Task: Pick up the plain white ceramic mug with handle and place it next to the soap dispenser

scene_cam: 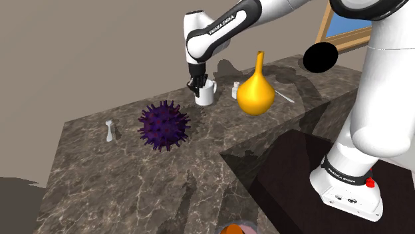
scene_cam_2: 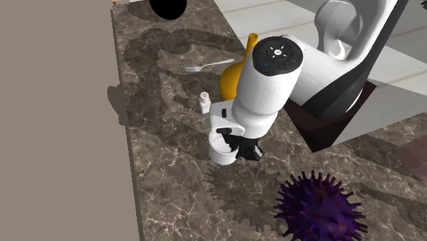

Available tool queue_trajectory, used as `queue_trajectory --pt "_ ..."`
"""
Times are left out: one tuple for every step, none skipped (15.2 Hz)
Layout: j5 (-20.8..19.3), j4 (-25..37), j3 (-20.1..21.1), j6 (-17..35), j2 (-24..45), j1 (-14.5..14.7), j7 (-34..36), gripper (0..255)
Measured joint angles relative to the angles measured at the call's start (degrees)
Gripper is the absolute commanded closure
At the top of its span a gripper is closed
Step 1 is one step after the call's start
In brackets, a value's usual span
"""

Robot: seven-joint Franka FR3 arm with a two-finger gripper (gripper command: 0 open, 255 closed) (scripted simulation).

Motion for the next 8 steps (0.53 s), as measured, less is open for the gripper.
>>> queue_trajectory --pt "0.04 0.63 0.00 -0.86 -0.24 -0.02 -0.06 255" --pt "0.07 1.07 0.02 -1.52 -0.46 0.00 -0.04 255" --pt "0.08 1.59 0.04 -2.15 -0.56 0.02 -0.02 255" --pt "0.10 1.78 0.06 -2.68 -0.90 0.04 0.01 255" --pt "0.14 2.38 0.08 -3.61 -1.24 0.05 0.00 255" --pt "0.17 2.81 0.10 -4.38 -1.58 0.08 0.02 255" --pt "0.19 3.31 0.12 -5.04 -1.75 0.09 0.02 255" --pt "0.23 3.87 0.10 -5.77 -1.91 0.05 -0.09 255"
